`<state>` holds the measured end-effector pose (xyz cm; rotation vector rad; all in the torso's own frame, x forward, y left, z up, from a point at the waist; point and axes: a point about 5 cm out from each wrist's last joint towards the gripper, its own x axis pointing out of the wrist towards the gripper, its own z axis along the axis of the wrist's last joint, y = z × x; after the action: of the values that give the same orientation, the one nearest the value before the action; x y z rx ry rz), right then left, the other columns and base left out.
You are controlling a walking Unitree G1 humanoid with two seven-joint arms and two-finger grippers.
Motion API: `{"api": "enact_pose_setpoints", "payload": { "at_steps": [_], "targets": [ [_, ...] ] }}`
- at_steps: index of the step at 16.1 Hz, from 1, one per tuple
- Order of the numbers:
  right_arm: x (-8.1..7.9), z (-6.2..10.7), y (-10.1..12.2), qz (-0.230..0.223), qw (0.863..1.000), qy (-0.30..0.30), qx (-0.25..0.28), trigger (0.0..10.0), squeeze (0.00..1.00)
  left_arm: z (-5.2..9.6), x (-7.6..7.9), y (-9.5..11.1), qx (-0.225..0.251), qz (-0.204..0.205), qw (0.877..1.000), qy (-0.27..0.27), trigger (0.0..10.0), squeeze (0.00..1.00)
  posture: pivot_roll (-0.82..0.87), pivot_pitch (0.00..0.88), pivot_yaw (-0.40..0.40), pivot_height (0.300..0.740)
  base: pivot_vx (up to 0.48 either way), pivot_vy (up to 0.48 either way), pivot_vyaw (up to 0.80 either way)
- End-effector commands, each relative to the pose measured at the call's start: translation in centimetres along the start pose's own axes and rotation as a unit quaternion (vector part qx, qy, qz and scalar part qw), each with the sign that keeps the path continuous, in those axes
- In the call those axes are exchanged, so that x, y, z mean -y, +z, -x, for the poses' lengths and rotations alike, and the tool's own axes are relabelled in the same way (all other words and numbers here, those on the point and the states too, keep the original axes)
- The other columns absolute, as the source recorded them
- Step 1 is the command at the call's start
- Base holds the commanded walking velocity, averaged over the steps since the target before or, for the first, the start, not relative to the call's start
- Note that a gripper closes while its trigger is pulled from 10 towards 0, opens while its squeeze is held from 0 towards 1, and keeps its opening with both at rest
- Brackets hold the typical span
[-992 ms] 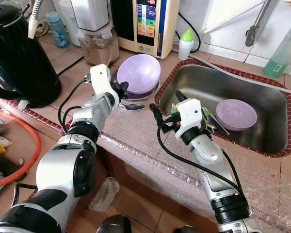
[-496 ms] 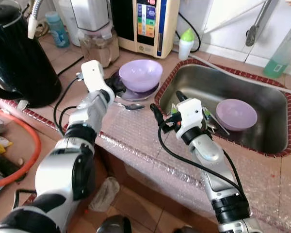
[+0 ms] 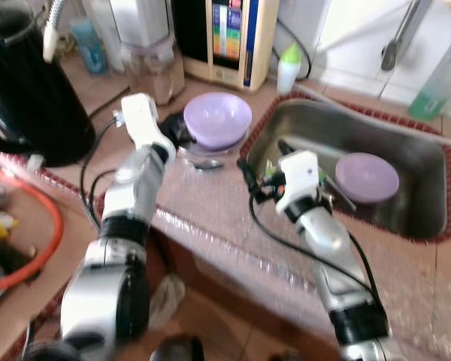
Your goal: Kitchen organization
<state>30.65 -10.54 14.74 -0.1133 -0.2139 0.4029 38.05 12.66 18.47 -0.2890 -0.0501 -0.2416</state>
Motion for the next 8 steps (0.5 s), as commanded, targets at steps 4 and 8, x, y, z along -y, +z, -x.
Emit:
{"api": "enact_pose_setpoints", "payload": {
  "at_steps": [4,8],
  "targets": [
    [1.2,0.6,0.3,-0.005,0.999,-0.047,0.010,10.0,0.00,3.3,1.6,1.5,0.063,-0.086,0.994,-0.029,10.0,0.00,0.04,0.012,0.040,0.740,0.000,0.000,0.00],
    [3.0,1.9,0.0,0.009,0.995,-0.102,-0.001,10.0,0.00,7.2,2.2,2.3,0.098,-0.130,0.986,-0.033,10.0,0.00,0.06,0.014,0.029,0.740,0.000,0.000,0.00]
  ]
}}
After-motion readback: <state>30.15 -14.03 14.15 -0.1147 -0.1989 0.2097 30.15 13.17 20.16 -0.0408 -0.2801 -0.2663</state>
